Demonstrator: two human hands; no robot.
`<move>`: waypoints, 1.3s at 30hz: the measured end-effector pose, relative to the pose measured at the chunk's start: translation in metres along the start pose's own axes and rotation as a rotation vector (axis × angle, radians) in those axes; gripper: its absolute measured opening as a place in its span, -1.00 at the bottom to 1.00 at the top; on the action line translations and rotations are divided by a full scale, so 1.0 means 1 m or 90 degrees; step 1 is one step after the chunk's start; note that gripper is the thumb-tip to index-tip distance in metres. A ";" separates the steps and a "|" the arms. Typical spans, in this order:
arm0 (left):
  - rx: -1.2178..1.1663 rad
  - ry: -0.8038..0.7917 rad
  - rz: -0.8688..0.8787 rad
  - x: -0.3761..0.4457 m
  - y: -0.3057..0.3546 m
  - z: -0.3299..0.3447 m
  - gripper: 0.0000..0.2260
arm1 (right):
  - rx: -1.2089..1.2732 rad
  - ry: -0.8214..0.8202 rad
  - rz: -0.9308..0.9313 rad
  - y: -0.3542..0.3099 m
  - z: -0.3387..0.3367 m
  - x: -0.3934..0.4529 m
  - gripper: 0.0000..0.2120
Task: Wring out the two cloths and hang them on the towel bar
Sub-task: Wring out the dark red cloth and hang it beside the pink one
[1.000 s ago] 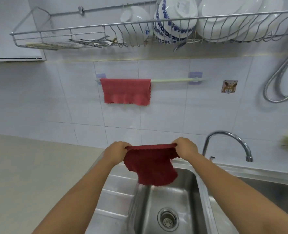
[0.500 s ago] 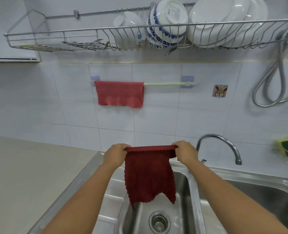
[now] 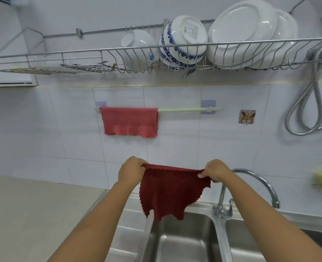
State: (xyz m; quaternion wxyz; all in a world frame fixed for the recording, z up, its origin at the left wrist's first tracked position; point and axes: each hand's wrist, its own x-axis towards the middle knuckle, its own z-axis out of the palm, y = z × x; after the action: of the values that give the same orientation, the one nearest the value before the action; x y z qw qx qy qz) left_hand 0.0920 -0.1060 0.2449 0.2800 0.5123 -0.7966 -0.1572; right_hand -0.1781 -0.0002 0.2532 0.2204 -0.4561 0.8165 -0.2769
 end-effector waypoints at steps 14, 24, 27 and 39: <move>-0.535 -0.057 -0.106 0.082 0.049 -0.039 -0.86 | 0.894 -0.037 0.090 -0.053 -0.055 0.047 -0.91; -0.777 -0.064 -0.113 0.157 0.093 -0.062 -0.83 | 0.765 0.381 -0.078 -0.122 -0.097 0.084 -0.86; -0.877 -0.011 -0.111 0.180 0.103 -0.065 -0.90 | 0.433 0.543 -0.149 -0.132 -0.102 0.091 -0.89; -0.067 0.167 0.200 0.211 0.097 -0.043 -0.64 | -0.318 0.637 -0.324 -0.096 -0.086 0.133 -0.83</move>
State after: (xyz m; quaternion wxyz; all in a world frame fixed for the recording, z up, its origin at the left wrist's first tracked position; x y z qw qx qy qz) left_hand -0.0192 -0.2541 0.3911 0.4284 0.3829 -0.8140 -0.0850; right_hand -0.2361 -0.1349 0.3663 -0.3763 -0.4895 0.7266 -0.3015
